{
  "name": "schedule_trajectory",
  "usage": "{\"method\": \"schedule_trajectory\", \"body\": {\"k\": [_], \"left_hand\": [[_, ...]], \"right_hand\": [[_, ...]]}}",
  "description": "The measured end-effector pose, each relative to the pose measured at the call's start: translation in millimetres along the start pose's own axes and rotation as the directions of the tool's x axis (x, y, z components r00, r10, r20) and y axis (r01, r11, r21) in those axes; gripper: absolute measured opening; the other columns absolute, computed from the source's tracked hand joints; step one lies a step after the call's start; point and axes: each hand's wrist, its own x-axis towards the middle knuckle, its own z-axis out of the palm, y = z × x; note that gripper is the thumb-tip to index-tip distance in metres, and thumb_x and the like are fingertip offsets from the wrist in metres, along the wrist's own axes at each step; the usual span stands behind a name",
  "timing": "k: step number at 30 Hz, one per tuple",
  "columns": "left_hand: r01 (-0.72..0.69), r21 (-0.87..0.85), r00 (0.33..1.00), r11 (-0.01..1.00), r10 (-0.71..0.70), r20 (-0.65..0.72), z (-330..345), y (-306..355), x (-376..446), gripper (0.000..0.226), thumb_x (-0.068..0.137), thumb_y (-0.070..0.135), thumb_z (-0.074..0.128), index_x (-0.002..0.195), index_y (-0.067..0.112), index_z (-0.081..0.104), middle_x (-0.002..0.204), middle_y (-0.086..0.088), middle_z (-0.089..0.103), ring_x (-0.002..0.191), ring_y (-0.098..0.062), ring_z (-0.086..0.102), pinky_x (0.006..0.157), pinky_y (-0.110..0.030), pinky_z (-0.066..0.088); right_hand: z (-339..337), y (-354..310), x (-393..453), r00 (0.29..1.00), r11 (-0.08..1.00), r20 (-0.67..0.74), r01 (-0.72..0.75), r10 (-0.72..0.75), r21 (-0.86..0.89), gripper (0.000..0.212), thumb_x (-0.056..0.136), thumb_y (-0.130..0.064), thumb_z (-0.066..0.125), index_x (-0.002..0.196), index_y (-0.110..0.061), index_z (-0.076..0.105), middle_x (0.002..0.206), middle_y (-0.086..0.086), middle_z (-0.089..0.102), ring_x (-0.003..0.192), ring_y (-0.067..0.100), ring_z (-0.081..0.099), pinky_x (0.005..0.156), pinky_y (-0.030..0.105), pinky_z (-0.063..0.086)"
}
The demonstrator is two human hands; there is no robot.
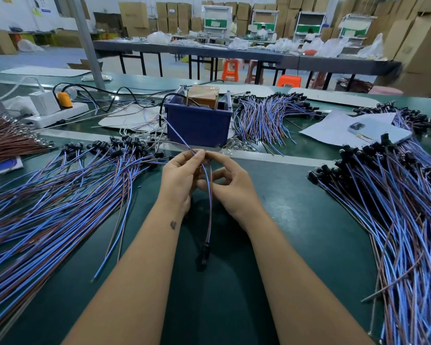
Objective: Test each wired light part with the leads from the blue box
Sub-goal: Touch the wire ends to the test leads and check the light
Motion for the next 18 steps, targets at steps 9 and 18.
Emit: {"method": "schedule_trajectory", "body": {"k": [9, 18], "left_hand": [[0.003, -0.077, 0.992, 0.997, -0.012, -0.123, -4.6, -6.9, 4.8, 0.016, 0.091, 0.005, 0.063, 0.080, 0.014, 0.057, 0.059, 0.006, 0.066, 0.052, -0.004, 0.061, 0.053, -0.016, 0.052], [-0.276, 0.694, 0.960, 0.665, 0.147, 0.240, 5.9, -19.0, -16.8, 0.022, 0.079, 0.002, 0.072, 0.069, 0.017, 0.060, 0.065, 0.000, 0.062, 0.060, -0.011, 0.055, 0.064, -0.026, 0.045]], "right_hand": [[-14.5, -0.1, 6.3, 0.927, 0.890, -0.255, -0.146, 0.276, 0.431, 0.020, 0.102, -0.020, 0.046, 0.100, -0.020, 0.066, 0.067, 0.000, 0.062, 0.048, 0.005, 0.052, 0.052, 0.016, 0.041], [-18.8, 5.9, -2.5, 0.830, 0.907, -0.477, -0.076, 0.288, 0.415, 0.027, 0.103, -0.016, 0.043, 0.084, -0.015, 0.063, 0.067, -0.001, 0.050, 0.054, 0.004, 0.045, 0.055, 0.014, 0.038]]}}
